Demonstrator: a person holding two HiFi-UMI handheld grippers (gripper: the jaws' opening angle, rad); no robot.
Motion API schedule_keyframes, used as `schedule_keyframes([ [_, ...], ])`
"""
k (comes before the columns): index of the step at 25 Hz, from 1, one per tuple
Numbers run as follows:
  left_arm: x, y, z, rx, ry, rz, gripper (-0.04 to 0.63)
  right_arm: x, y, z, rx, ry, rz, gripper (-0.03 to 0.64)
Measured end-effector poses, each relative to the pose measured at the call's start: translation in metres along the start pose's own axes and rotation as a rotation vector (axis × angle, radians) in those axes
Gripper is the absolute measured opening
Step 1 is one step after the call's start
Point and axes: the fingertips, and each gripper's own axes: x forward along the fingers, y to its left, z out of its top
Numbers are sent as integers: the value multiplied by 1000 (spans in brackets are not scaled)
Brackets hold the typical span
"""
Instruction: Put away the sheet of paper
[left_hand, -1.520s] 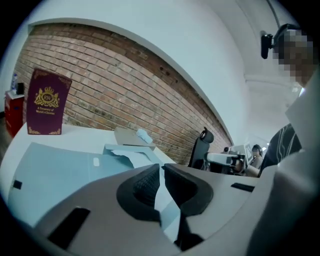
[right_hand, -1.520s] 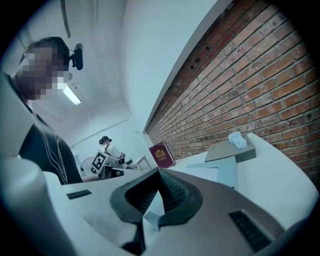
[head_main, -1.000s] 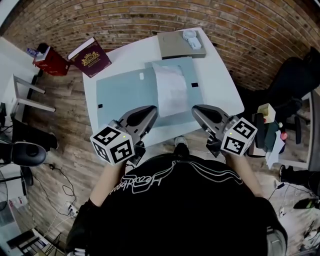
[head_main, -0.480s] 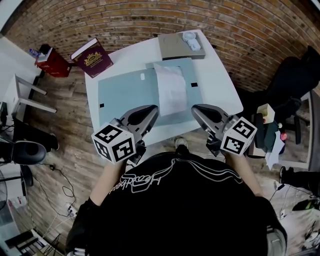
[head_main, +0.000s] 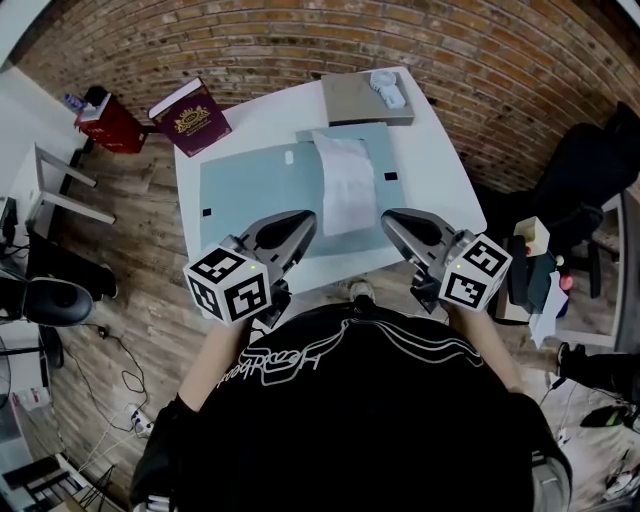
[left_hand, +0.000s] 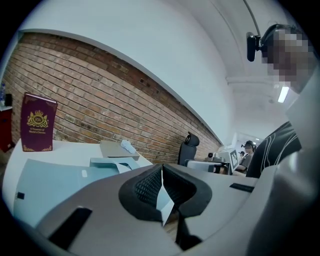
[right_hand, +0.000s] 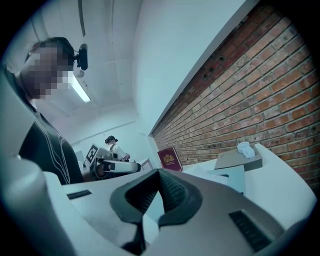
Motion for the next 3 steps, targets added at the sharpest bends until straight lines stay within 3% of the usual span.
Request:
schedule_keyframes([
  [3, 1, 3, 0, -11, 4, 4, 34, 2, -2, 2, -3, 1, 2, 3],
])
